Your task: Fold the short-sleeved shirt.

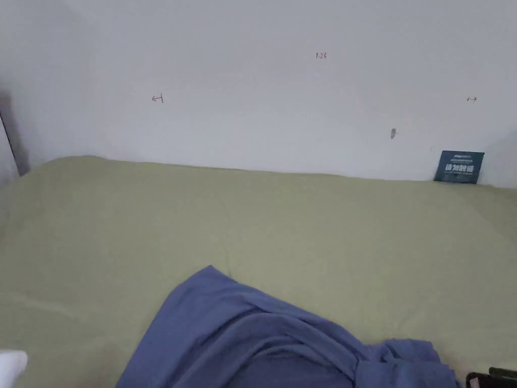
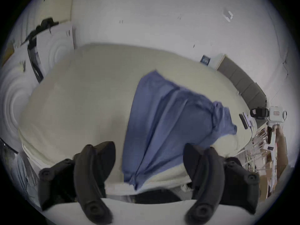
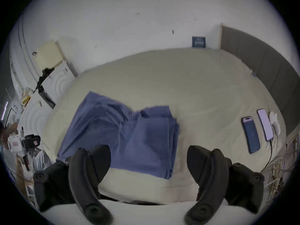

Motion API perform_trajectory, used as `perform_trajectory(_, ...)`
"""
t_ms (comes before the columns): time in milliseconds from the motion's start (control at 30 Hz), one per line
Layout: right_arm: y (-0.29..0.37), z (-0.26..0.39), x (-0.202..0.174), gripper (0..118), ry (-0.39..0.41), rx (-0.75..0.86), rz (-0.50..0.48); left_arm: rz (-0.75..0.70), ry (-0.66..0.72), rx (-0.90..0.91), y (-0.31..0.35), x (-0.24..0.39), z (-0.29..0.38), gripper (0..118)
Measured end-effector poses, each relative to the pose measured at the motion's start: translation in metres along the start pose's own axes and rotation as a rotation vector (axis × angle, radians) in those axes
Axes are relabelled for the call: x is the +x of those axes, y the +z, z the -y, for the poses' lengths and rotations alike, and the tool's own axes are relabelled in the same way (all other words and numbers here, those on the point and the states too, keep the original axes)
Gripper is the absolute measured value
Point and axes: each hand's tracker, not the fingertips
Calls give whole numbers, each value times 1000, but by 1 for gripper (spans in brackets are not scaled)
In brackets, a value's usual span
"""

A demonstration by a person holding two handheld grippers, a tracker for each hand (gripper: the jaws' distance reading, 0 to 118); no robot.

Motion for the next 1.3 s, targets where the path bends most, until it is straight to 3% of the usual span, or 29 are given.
perform_trajectory(33,2,-1,-2,51,-3,10,1,6,-6,30,-4,6,-5,27)
perform_trajectory(67,2,-1,-5,11,1,18,3,7,-2,34,-8,11,-9,0)
perform_trajectory(100,-1,1,-6,0,0,21,5,4,1,39,-16,15,-13,0)
perform_trajectory(233,-18,8,-11,0,5,-45,16,53,51,9,-50,12,-25,0)
perform_trajectory(333,-31,10,-15,0,27,-64,5,7,3,-5,-77,13,-49,0)
perform_trajectory(533,-53,-5,-6,0,23,-72,18,-27,-88,-16,-164,17,-155,0)
perform_trajectory(567,-55,-9,-3,0,21,-70,22,-27,-108,-27,-186,19,-178,6)
perform_trajectory(600,-58,-12,0,0,21,-70,23,-27,-137,-53,-206,19,-199,23)
perform_trajectory(633,-60,-15,3,0,22,-71,26,-22,-165,-78,-227,18,-216,71)
perform_trajectory(667,-60,-16,6,0,23,-75,33,-6,-193,-137,-250,17,-234,105)
perform_trajectory(700,-62,-19,10,0,24,-80,38,17,-207,-181,-272,18,-247,116)
perform_trajectory(900,-76,-27,35,0,15,-109,72,-35,-121,-353,-367,26,-266,113)
perform_trajectory(967,-84,-29,45,0,-9,-125,80,-56,-144,-416,-383,32,-256,95)
perform_trajectory(1000,-89,-31,49,0,-20,-128,82,-89,-169,-447,-386,35,-252,67)
perform_trajectory(1033,-93,-33,53,0,-31,-131,86,-116,-187,-453,-385,39,-248,14)
perform_trajectory(1067,-98,-35,57,0,-50,-137,90,-139,-208,-434,-385,41,-244,3)
perform_trajectory(1100,-104,-40,62,2,-76,-148,77,-127,-205,-413,-383,39,-238,3)
perform_trajectory(1167,-120,-50,71,16,-137,-186,16,-92,-182,-376,-376,37,-234,2)
perform_trajectory(1200,-130,-56,72,16,-155,-222,-5,-86,-184,-370,-373,36,-233,2)
perform_trajectory(1233,-142,-63,73,41,-171,-252,-18,-83,-183,-362,-371,34,-235,2)
perform_trajectory(1300,-173,-78,74,106,-171,-337,-52,-75,-177,-351,-366,32,-235,2)
